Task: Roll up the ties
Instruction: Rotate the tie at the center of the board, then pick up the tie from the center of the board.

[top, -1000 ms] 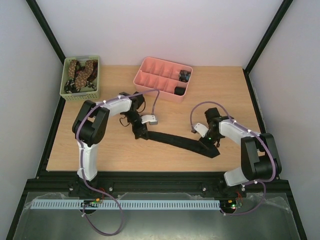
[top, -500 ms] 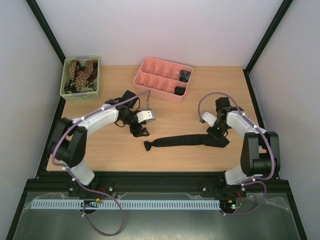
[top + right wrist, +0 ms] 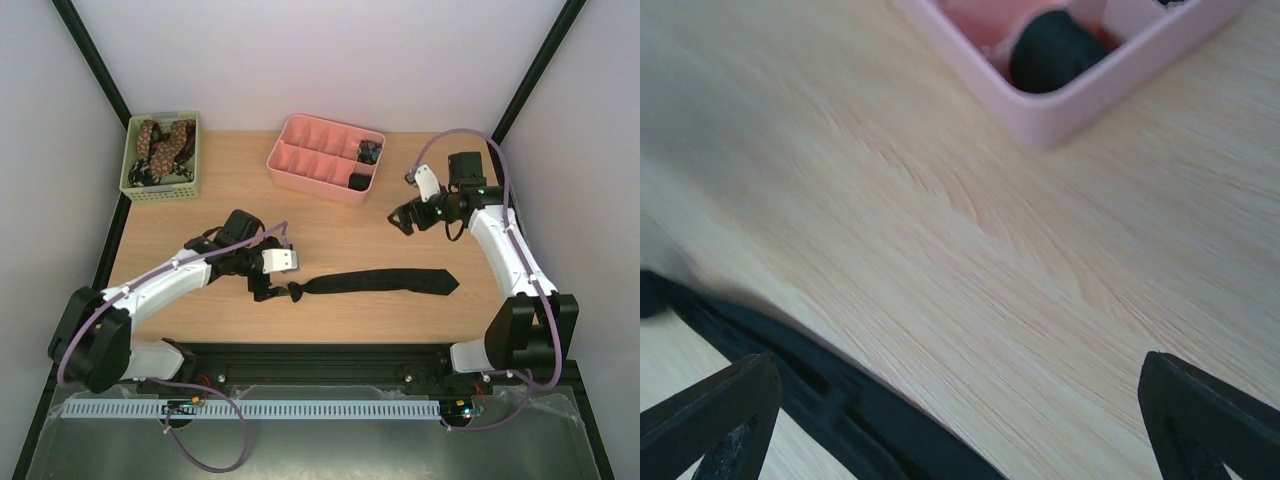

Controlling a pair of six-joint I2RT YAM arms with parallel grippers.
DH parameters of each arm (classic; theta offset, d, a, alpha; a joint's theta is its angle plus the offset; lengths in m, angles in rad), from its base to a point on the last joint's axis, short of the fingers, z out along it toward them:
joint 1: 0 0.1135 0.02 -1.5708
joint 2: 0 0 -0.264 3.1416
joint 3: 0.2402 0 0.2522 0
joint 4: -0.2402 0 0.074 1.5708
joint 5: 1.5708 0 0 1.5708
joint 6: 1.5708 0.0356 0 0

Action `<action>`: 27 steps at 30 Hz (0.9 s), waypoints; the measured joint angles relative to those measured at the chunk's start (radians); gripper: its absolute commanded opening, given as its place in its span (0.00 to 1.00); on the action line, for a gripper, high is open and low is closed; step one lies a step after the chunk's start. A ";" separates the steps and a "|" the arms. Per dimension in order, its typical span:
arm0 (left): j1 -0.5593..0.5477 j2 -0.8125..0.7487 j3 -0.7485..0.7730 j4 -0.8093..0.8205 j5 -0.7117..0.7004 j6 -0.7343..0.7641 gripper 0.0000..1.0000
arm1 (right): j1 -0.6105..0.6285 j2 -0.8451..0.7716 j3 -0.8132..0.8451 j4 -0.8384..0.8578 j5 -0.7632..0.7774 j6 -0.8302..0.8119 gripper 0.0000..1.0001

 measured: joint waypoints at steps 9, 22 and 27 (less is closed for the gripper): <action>-0.003 -0.014 0.030 -0.001 -0.003 -0.007 0.99 | 0.082 0.152 -0.003 0.136 -0.464 0.433 0.90; -0.009 0.021 -0.062 0.010 0.018 -0.088 0.86 | 0.423 0.323 -0.166 0.303 -0.557 0.655 0.22; -0.009 0.056 -0.062 0.040 0.043 -0.203 0.82 | 0.502 0.407 -0.163 0.343 -0.552 0.668 0.08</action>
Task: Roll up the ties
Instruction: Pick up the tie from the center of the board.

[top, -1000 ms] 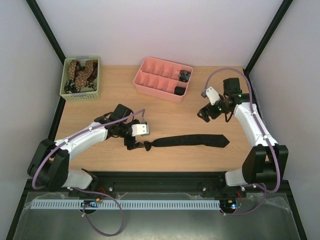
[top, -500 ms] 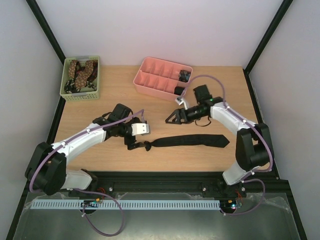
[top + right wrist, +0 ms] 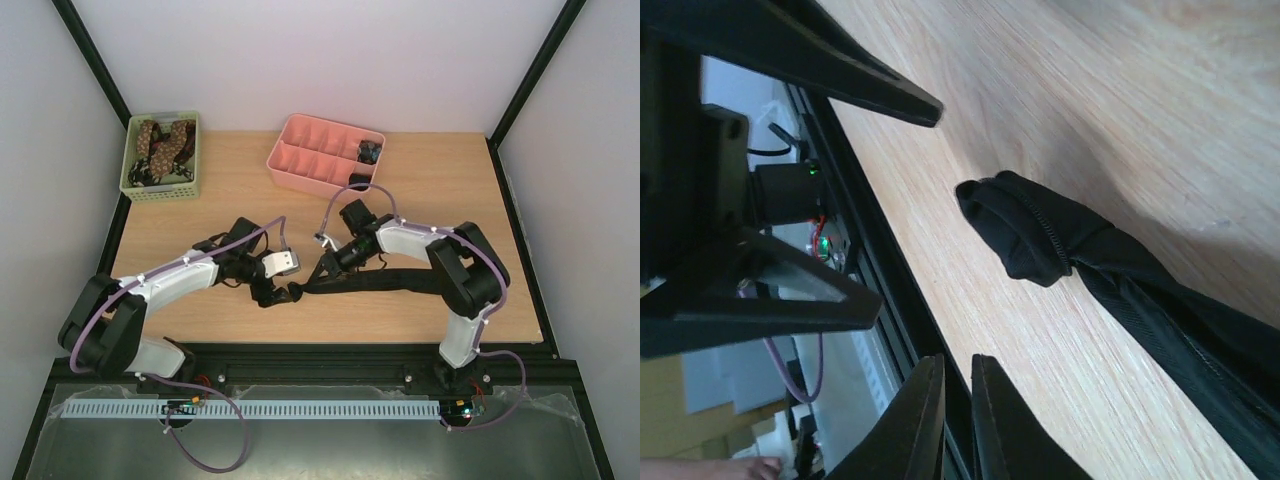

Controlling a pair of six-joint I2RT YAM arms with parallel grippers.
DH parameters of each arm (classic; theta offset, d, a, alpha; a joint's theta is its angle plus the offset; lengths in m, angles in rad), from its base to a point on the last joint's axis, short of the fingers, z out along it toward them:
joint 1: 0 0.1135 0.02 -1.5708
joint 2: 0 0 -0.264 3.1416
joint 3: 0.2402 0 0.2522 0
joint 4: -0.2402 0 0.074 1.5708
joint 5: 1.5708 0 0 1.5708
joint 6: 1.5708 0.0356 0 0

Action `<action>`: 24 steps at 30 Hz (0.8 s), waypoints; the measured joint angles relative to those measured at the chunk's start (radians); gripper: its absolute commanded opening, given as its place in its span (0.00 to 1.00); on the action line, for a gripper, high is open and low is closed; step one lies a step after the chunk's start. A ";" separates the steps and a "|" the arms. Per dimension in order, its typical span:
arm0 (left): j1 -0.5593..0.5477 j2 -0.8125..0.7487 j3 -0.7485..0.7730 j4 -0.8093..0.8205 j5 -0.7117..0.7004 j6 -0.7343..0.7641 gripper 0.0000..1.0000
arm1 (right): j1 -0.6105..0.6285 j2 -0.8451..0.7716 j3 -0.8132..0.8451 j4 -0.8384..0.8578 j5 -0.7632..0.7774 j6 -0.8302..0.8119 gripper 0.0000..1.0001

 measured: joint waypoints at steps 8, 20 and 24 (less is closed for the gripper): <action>0.044 0.007 0.002 0.017 0.017 -0.095 0.80 | 0.033 0.129 0.034 0.029 0.003 0.001 0.04; 0.060 0.081 0.002 0.018 0.031 -0.138 0.59 | 0.033 0.264 0.082 0.043 0.021 -0.023 0.01; 0.073 0.128 0.008 0.010 0.027 -0.124 0.51 | 0.031 0.268 0.083 0.039 0.014 -0.045 0.01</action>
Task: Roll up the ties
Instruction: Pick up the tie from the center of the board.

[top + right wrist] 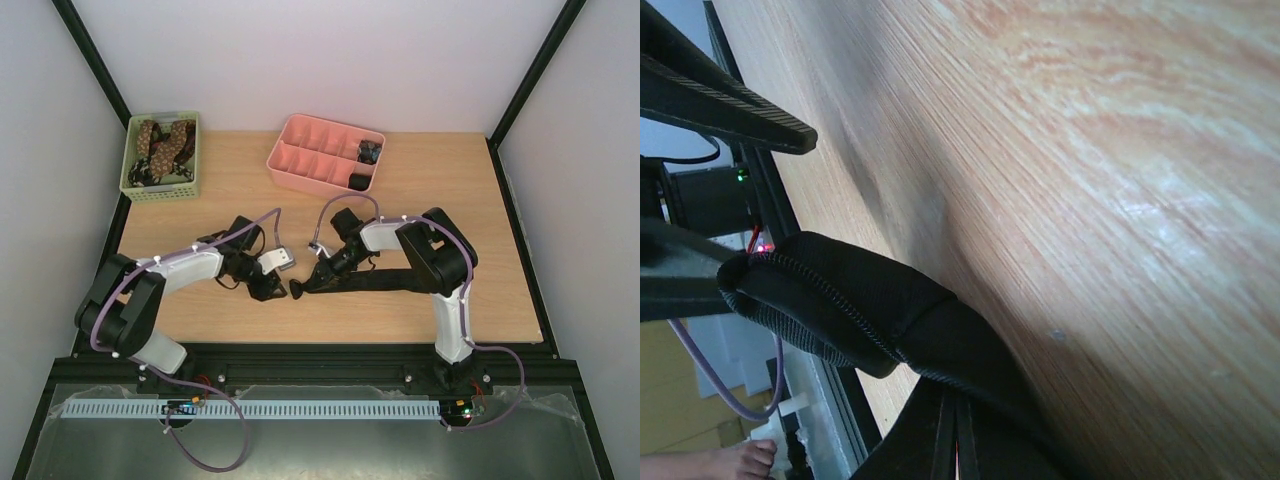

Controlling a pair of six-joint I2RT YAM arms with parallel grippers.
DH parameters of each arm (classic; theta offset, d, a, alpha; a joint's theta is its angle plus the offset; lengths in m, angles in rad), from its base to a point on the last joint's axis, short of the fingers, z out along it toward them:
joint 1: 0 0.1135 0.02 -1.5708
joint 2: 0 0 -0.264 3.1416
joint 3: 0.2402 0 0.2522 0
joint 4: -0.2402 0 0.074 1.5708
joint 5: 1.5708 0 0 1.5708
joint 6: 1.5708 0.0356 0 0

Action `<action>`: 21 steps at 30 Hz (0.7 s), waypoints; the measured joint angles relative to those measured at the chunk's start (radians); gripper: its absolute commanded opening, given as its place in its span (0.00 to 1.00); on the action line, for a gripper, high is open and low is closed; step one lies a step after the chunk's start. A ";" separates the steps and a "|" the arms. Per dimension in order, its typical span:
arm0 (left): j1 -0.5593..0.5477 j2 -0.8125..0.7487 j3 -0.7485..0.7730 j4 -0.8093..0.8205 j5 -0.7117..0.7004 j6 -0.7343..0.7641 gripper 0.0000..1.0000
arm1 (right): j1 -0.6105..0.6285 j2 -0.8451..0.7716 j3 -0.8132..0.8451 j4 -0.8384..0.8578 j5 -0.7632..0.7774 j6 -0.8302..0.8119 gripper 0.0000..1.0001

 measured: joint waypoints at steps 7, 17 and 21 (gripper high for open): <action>-0.067 -0.085 -0.057 0.040 -0.065 0.171 0.56 | -0.005 0.008 0.002 -0.007 -0.016 -0.016 0.01; -0.162 -0.084 -0.119 0.203 -0.199 0.225 0.50 | -0.008 0.020 0.016 -0.042 -0.028 -0.029 0.01; -0.217 -0.057 -0.125 0.238 -0.246 0.233 0.46 | -0.008 0.027 0.023 -0.056 -0.035 -0.037 0.01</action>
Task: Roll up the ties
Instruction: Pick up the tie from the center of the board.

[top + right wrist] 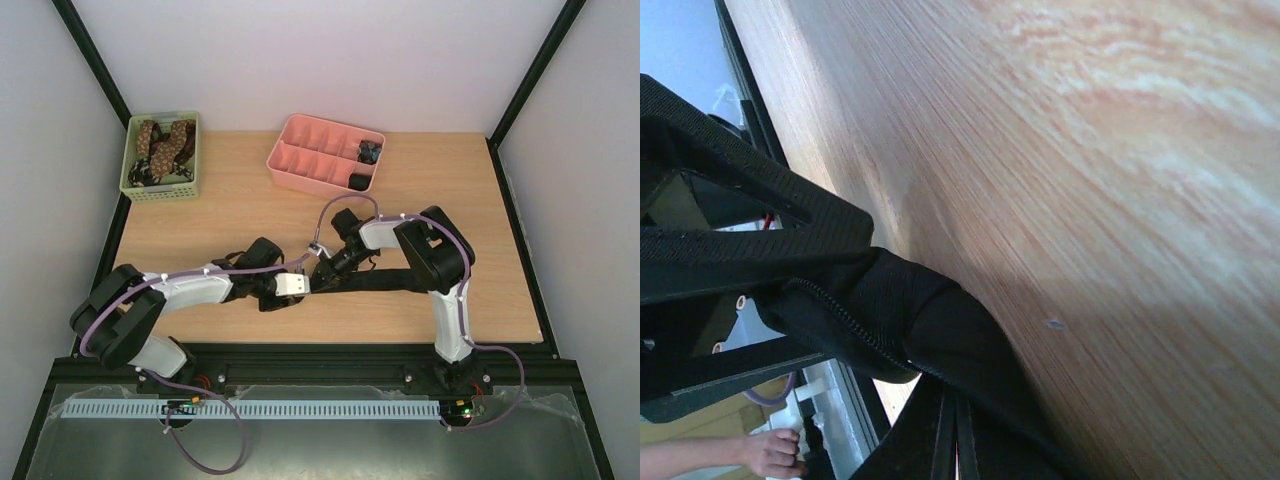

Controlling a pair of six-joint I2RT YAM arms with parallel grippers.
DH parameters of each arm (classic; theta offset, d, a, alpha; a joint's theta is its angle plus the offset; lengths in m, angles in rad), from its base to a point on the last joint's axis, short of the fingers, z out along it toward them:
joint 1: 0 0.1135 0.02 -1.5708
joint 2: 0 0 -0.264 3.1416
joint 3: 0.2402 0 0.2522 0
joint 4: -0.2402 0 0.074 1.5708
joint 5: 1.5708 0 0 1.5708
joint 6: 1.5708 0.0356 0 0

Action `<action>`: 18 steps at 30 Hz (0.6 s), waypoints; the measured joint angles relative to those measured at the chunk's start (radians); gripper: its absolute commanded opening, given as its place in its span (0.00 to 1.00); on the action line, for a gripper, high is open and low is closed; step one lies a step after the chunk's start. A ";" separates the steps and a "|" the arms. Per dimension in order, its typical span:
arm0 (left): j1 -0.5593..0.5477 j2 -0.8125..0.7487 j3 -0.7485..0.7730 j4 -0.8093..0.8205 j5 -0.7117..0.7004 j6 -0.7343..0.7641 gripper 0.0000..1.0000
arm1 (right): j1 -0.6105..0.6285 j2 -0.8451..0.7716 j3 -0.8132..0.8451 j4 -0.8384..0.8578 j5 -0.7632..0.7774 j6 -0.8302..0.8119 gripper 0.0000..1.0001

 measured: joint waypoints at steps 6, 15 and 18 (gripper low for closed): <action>-0.008 0.011 0.000 0.021 -0.038 0.000 0.46 | -0.002 0.010 0.012 -0.019 -0.008 -0.007 0.01; -0.015 -0.097 -0.043 -0.014 -0.062 0.085 0.60 | -0.003 0.015 0.024 -0.054 -0.008 -0.034 0.01; -0.043 -0.098 -0.078 -0.013 -0.086 0.104 0.59 | -0.003 0.018 0.027 -0.072 -0.008 -0.041 0.02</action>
